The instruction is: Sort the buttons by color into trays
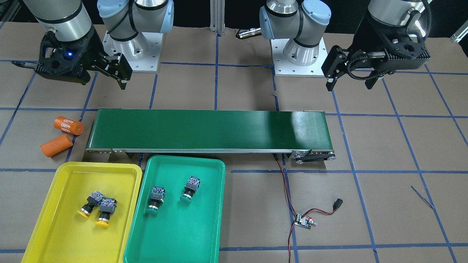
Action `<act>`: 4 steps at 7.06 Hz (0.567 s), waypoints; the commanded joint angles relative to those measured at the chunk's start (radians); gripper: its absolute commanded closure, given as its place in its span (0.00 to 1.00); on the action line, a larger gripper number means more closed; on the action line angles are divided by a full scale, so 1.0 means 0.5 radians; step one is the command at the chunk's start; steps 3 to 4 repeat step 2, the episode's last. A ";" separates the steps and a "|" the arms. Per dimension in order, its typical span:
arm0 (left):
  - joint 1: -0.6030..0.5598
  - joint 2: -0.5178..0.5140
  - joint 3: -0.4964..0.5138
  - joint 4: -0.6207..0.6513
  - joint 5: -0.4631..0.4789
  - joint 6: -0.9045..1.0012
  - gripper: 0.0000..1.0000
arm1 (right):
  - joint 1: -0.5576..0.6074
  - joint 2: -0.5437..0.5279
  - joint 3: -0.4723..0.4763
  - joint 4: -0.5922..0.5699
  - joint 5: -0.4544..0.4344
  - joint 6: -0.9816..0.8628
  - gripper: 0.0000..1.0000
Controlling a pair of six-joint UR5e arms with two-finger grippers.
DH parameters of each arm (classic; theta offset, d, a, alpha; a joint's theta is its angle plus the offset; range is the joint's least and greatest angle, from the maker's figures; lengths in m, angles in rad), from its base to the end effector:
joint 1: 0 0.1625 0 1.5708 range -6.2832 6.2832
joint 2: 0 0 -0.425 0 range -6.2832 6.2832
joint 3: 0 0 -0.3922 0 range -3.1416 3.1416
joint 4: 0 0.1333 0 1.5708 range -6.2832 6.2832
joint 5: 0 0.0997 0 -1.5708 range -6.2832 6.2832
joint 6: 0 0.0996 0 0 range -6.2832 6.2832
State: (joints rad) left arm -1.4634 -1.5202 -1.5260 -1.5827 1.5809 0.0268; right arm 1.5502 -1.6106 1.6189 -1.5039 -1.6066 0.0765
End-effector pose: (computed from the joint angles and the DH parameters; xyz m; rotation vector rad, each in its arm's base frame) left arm -0.0804 -0.4880 0.5334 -0.1265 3.1207 -0.1291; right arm 0.1201 -0.4698 0.4772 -0.1484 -3.0980 -0.1151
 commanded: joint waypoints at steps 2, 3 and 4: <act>-0.003 -0.003 0.002 -0.001 0.001 -0.001 0.00 | 0.001 0.003 0.005 0.001 0.001 0.000 0.00; -0.003 -0.003 0.002 -0.001 0.001 -0.001 0.00 | 0.001 0.003 0.005 0.001 0.001 0.000 0.00; -0.003 -0.003 0.002 -0.001 0.001 -0.001 0.00 | 0.001 0.003 0.005 0.001 0.001 0.000 0.00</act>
